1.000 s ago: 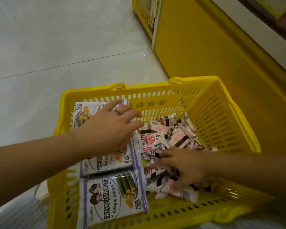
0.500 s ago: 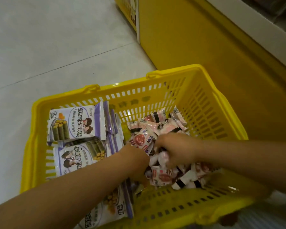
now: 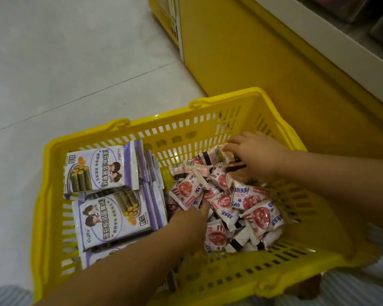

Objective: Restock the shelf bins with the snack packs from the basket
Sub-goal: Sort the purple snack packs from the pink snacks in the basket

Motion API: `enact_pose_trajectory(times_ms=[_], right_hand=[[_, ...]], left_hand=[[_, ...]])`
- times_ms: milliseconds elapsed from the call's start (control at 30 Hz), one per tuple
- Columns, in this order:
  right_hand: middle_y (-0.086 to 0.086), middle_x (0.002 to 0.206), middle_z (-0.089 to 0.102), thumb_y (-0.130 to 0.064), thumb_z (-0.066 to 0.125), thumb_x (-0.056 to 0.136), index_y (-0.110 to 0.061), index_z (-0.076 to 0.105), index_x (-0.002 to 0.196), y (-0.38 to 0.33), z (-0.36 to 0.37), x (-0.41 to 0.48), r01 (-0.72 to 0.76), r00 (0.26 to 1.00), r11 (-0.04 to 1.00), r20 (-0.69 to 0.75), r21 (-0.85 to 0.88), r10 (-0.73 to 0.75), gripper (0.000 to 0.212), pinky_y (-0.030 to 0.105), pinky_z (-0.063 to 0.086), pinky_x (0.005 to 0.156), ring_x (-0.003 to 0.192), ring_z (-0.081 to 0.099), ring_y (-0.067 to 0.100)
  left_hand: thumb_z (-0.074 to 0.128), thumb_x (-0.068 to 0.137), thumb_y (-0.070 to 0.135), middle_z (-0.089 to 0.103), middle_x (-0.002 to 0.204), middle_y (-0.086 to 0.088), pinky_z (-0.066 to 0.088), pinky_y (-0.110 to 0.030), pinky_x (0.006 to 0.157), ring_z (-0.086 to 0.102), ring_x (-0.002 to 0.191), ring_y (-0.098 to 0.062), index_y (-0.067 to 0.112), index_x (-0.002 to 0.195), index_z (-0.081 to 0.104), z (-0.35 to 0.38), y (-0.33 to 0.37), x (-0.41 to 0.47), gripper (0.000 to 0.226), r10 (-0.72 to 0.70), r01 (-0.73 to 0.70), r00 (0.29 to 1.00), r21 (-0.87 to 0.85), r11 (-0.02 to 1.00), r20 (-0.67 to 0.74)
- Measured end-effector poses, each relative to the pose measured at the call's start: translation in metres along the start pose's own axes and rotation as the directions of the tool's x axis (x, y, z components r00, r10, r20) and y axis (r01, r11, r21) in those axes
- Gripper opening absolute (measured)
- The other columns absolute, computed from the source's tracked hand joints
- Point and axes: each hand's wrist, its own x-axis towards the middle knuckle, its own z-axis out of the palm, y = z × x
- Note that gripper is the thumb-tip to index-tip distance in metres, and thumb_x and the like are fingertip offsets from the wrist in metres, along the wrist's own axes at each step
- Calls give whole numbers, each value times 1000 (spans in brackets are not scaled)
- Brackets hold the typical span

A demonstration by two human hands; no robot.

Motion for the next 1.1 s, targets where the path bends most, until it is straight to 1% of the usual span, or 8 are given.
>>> enact_pose_trajectory(times_ms=[133,267,400,467,567,833,967,1100], right_hand=[[-1,127,57,-37,56,88,-27,51,127,8,-16,-7,-2,991,997,-137,-83,-9,41,40,34,102,120,45,22],[-4,122,59,-35,53,89,-27,58,121,8,-23,-28,-7,978,994,-210,-110,-17,33,43,22,111,122,44,21],[3,140,47,-34,57,89,-26,57,126,13,-22,-58,-32,974,999,-225,-43,22,38,44,10,117,139,27,25],[6,151,34,-35,60,87,-26,56,128,12,-15,-72,-63,974,998,-216,3,62,42,47,5,118,146,13,27],[8,155,26,-36,64,84,-24,59,124,9,-2,-90,-111,963,985,-229,131,139,42,48,12,116,147,6,28],[5,143,45,-29,70,80,-22,68,105,7,6,-96,-126,927,944,-303,303,222,26,49,34,108,144,20,24],[3,141,46,-28,68,80,-23,68,102,8,7,-96,-115,922,931,-311,346,230,23,48,39,104,143,20,22],[3,141,45,-29,66,82,-22,68,103,9,7,-95,-111,921,930,-315,351,229,22,45,38,107,143,19,21]], left_hand=[[70,85,14,24,149,-25,54,-36,79,58,108,-37,30,151,-12,2,5,1,107,-10,8,1000,-219,976,-11],[66,89,12,-4,158,-22,45,-29,78,49,124,-41,34,150,-10,4,17,1,100,-11,22,999,-322,946,38],[66,89,21,3,158,-21,45,-42,101,40,132,-41,25,150,4,-4,13,4,87,-43,63,997,-406,912,58],[68,87,21,20,154,-19,47,-40,100,46,127,-35,20,149,10,-5,10,5,84,-47,63,998,-474,878,44],[68,86,23,41,145,-15,48,-37,97,50,123,-30,16,150,15,1,9,3,83,-57,64,998,-490,869,29],[55,92,5,16,153,-24,45,-44,100,44,127,-43,29,149,19,10,21,-9,72,-91,87,996,-273,958,-4],[55,90,2,21,153,-17,42,-44,106,42,130,-41,30,150,22,6,14,-18,75,-76,61,996,-241,969,-53],[56,92,8,35,147,-12,45,-40,104,49,125,-33,29,144,36,-5,6,-31,59,-79,3,979,-371,928,-190]])
